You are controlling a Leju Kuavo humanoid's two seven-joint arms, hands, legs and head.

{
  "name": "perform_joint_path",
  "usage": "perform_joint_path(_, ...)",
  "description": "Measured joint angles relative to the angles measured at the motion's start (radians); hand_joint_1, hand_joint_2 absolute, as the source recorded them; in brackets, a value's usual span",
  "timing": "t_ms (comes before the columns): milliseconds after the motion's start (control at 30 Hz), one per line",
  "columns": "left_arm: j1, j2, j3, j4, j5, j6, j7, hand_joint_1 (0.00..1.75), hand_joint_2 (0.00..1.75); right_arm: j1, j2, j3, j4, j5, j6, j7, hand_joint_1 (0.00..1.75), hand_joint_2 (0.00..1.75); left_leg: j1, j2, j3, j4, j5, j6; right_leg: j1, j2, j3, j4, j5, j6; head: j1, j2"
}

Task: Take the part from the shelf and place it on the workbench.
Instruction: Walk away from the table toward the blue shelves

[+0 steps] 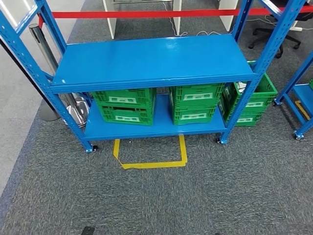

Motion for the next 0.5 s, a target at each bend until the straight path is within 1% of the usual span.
perform_joint_path(33, 0.001, 0.0, 0.0, 0.0, 0.0, 0.001, 0.004, 0.0, 0.0, 0.001, 0.0, 0.0, 0.0, 0.001, 0.0, 0.0, 0.0, 0.0, 0.003, 0.001, 0.007, -0.054, 0.046, -0.002, -0.003, 0.001, 0.01, 0.0, -0.007, 0.004, 0.0, 0.0)
perform_joint_path(67, 0.001, 0.0, 0.001, 0.0, 0.0, 0.002, 0.01, 0.0, 0.0, 0.001, 0.0, 0.0, 0.0, 0.002, 0.0, 0.0, 0.0, 0.0, 0.004, 0.003, 0.018, -0.114, 0.1, -0.004, -0.005, 0.001, 0.019, 0.0, -0.015, 0.01, 0.0, 0.0)
perform_joint_path(100, 0.001, 0.0, 0.002, 0.0, 0.0, 0.004, 0.017, 0.0, 0.0, 0.0, 0.0, 0.001, 0.001, 0.004, 0.0, 0.0, 0.0, 0.0, 0.003, 0.005, 0.027, -0.164, 0.133, -0.003, -0.006, 0.002, 0.025, 0.0, -0.022, 0.016, -0.001, 0.0)
perform_joint_path(133, 0.001, 0.0, 0.003, 0.0, 0.0, 0.005, 0.023, 0.0, 0.0, -0.002, 0.0, 0.001, 0.001, 0.005, 0.0, 0.002, 0.0, 0.0, 0.001, 0.007, 0.032, -0.194, 0.156, 0.001, -0.006, 0.003, 0.028, 0.0, -0.028, 0.024, -0.002, 0.0)
perform_joint_path(167, 0.001, -0.001, 0.004, 0.0, 0.0, 0.005, 0.029, 0.0, 0.0, -0.004, -0.001, 0.002, 0.001, 0.007, 0.002, 0.004, 0.0, 0.0, -0.001, 0.008, 0.032, -0.204, 0.164, 0.006, -0.005, 0.003, 0.028, 0.0, -0.033, 0.029, -0.003, 0.0)
perform_joint_path(200, 0.001, -0.001, 0.005, 0.0, 0.0, 0.004, 0.032, 0.0, 0.0, -0.005, -0.001, 0.002, 0.001, 0.01, 0.004, 0.008, 0.0, 0.0, -0.002, 0.008, 0.031, -0.206, 0.164, 0.011, -0.003, 0.003, 0.028, -0.001, -0.036, 0.028, -0.004, 0.0)
perform_joint_path(233, 0.001, -0.001, 0.006, 0.0, 0.0, 0.002, 0.033, 0.0, 0.0, -0.006, -0.002, 0.003, 0.001, 0.013, 0.006, 0.014, 0.0, 0.0, -0.002, 0.007, 0.031, -0.206, 0.174, 0.014, -0.003, 0.002, 0.028, -0.002, -0.038, 0.023, -0.004, 0.0)
perform_joint_path(300, 0.0, 0.0, 0.007, 0.0, 0.001, -0.008, 0.035, 0.0, 0.0, -0.006, -0.003, 0.006, 0.002, 0.024, 0.011, 0.026, 0.0, 0.0, -0.003, 0.005, 0.031, -0.208, 0.176, 0.016, -0.003, 0.001, 0.033, -0.008, -0.038, 0.013, -0.004, 0.0)
perform_joint_path(333, -0.001, 0.0, 0.008, 0.0, 0.001, -0.015, 0.035, 0.0, 0.0, -0.006, -0.003, 0.008, 0.002, 0.031, 0.013, 0.031, 0.0, 0.0, -0.004, 0.005, 0.031, -0.208, 0.174, 0.019, -0.003, 0.001, 0.037, -0.012, -0.038, 0.014, -0.004, 0.0)
perform_joint_path(400, -0.002, -0.001, 0.009, 0.0, 0.001, -0.026, 0.033, 0.0, 0.0, -0.005, -0.005, 0.014, 0.002, 0.045, 0.014, 0.038, 0.0, 0.0, -0.004, 0.005, 0.031, -0.208, 0.171, 0.024, -0.004, 0.001, 0.045, -0.021, -0.038, 0.019, -0.004, 0.0)
perform_joint_path(433, -0.003, -0.002, 0.009, 0.0, 0.001, -0.031, 0.031, 0.0, 0.0, -0.005, -0.006, 0.017, 0.002, 0.05, 0.014, 0.044, 0.0, 0.0, -0.004, 0.005, 0.032, -0.208, 0.169, 0.027, -0.004, 0.001, 0.046, -0.025, -0.038, 0.023, -0.004, 0.0)
perform_joint_path(500, -0.003, -0.003, 0.009, 0.0, 0.0, -0.036, 0.023, 0.0, 0.0, -0.004, -0.008, 0.023, 0.002, 0.058, 0.015, 0.054, 0.0, 0.0, -0.007, 0.005, 0.033, -0.205, 0.164, 0.033, -0.005, 0.0, 0.046, -0.034, -0.038, 0.037, -0.004, 0.0)
